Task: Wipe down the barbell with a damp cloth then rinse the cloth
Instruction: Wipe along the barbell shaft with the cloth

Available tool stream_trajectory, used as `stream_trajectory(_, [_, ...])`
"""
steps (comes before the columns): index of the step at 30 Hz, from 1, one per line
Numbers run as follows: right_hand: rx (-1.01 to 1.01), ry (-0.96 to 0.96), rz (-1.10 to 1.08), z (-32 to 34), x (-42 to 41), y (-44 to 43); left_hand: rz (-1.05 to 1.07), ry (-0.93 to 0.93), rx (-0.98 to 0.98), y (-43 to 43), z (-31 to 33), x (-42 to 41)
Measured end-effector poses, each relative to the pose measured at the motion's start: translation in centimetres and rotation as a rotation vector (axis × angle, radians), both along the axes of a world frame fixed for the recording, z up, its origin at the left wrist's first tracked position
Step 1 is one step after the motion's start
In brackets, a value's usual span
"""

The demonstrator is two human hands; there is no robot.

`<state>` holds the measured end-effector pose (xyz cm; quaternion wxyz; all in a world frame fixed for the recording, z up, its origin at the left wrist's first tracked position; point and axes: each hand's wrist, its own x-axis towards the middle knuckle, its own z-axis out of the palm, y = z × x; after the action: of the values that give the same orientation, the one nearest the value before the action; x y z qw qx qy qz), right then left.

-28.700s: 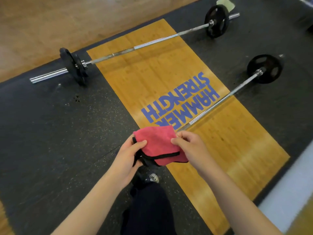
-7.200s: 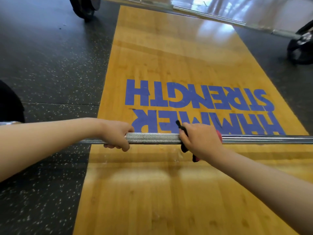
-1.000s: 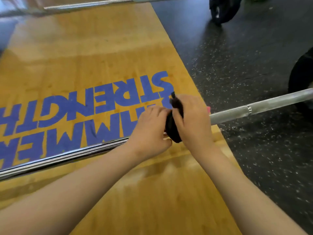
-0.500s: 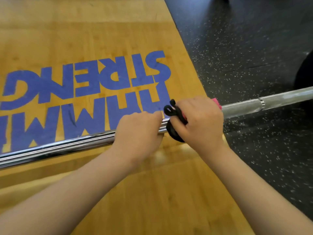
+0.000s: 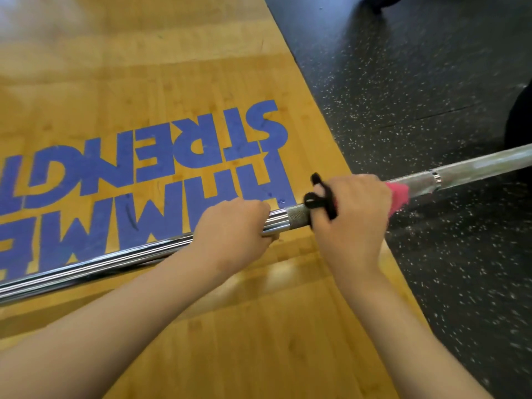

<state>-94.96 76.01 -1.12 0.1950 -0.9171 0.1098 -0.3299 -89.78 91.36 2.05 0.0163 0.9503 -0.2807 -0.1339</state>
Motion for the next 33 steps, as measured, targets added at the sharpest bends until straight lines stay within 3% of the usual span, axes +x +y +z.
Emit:
stream_trajectory(2, [-0.016, -0.022, 0.046, -0.2, 0.2, 2.5, -0.003, 0.250, -0.029, -0.1, 0.2, 1.3])
stream_trajectory(6, [-0.117, -0.033, 0.148, 0.1, 0.9, 4.6, -0.031, 0.975, -0.166, -0.3, 2.1, 3.6])
stream_trajectory(8, [-0.149, -0.047, 0.200, 0.2, 1.0, 4.0, -0.026, 1.047, -0.157, -0.2, 2.4, 3.8])
stream_trajectory(10, [-0.165, -0.056, 0.230, 0.1, 0.8, 2.8, 0.006, 0.867, -0.144, -0.2, 2.2, 3.1])
stream_trajectory(13, [-0.141, -0.053, 0.169, 0.3, 0.1, 0.2, 0.005, 0.183, 0.046, 0.3, 1.9, 0.7])
stream_trajectory(15, [-0.110, -0.018, 0.073, 0.4, -0.3, -2.8, -0.032, -0.078, 0.069, 0.6, 1.9, -1.2])
stream_trajectory(21, [0.056, 0.054, -0.176, 0.7, -0.8, -9.5, -0.019, -0.225, 0.065, 0.4, 0.2, -2.0])
stream_trajectory(25, [0.052, -0.007, -0.064, 0.2, -0.4, -4.2, -0.014, -0.253, 0.024, 0.2, -0.3, -1.4])
stream_trajectory(28, [0.031, -0.042, 0.049, -0.4, 0.1, 2.1, -0.014, -0.026, -0.018, 0.4, -0.2, 0.0])
stream_trajectory(31, [-0.008, -0.059, 0.098, -0.5, 0.3, 6.0, -0.068, 0.616, -0.155, 0.3, 1.6, 2.5])
stream_trajectory(33, [-0.064, -0.063, 0.112, -0.5, 0.5, 6.1, -0.070, 0.932, -0.140, 0.0, 3.0, 3.4])
